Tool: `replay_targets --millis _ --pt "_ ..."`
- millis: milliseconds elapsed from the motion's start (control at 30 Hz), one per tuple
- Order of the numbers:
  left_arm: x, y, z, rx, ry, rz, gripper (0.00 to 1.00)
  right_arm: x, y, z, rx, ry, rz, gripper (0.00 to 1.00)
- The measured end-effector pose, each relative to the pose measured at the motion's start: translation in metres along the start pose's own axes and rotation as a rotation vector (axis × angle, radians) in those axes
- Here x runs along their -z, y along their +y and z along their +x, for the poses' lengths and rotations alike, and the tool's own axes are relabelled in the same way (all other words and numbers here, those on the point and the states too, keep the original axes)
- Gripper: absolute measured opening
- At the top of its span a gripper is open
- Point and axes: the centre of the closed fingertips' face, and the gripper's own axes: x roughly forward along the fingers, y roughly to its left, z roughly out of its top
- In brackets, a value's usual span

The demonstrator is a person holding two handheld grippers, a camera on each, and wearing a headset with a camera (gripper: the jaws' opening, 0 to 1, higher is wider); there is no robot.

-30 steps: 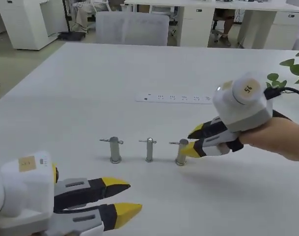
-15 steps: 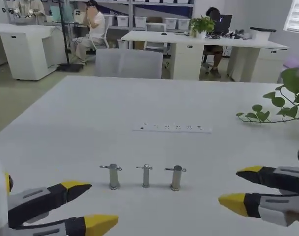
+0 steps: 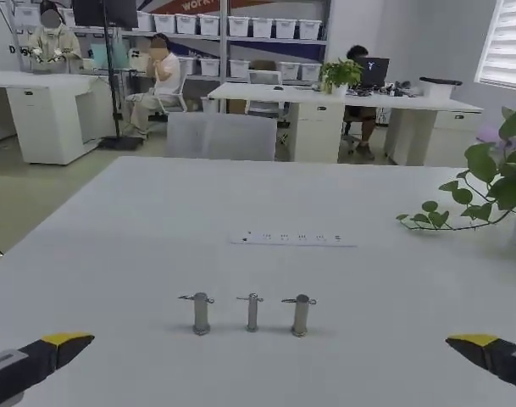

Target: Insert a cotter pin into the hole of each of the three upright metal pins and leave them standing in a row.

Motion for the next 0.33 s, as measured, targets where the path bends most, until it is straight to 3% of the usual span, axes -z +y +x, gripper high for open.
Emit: replay_targets --millis 100,333 --pt "-0.003 -0.002 0.001 -0.010 -0.018 0.002 0.93 -0.007 -0.005 -0.003 0.038 -0.033 0.000 0.86" --pt "-0.002 -0.001 0.007 -0.008 -0.020 -0.007 0.91 -0.015 -0.008 -0.002 0.054 -0.064 0.015 0.85"
